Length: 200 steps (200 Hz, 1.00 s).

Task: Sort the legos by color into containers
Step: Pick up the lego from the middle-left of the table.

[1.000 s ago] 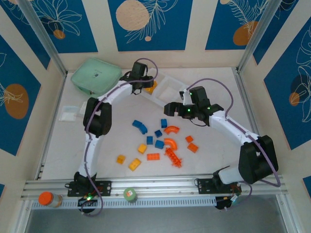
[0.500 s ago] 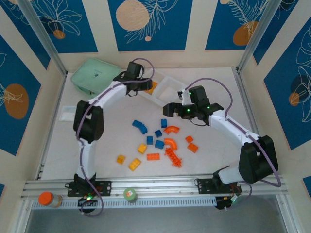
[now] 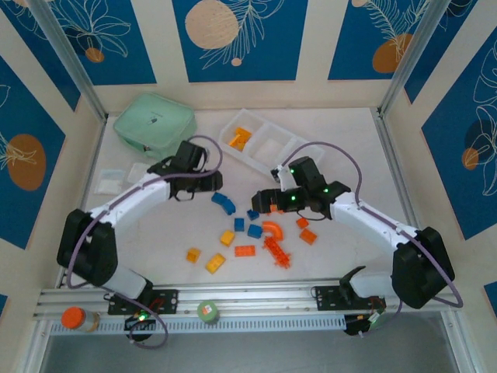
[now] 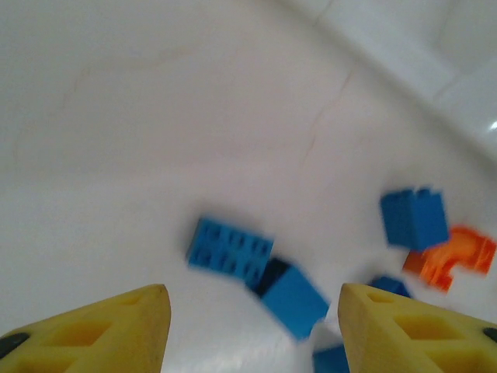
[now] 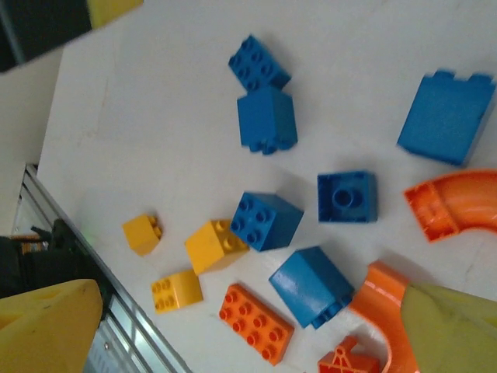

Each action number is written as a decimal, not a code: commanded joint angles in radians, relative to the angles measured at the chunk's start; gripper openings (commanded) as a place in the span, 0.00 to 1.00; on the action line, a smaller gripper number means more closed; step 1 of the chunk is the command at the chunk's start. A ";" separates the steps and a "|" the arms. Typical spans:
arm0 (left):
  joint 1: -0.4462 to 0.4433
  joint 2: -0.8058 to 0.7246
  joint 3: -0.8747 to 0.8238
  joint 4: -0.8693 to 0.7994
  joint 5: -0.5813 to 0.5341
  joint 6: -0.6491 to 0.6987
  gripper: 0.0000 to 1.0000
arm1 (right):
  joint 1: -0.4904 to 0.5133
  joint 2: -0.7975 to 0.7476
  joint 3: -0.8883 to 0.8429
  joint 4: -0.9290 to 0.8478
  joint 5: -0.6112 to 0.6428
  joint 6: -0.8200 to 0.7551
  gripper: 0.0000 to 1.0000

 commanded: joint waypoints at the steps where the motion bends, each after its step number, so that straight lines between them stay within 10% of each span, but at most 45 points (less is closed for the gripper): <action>1: -0.036 -0.095 -0.098 -0.087 -0.053 -0.047 0.59 | 0.051 -0.037 -0.048 0.015 -0.006 0.017 0.99; 83: -0.205 -0.314 -0.323 -0.327 -0.209 -0.278 0.65 | 0.229 -0.052 -0.139 0.063 0.089 0.093 0.99; 200: -0.323 -0.277 -0.503 -0.165 -0.090 -0.366 0.64 | 0.241 -0.023 -0.142 0.075 0.090 0.107 0.99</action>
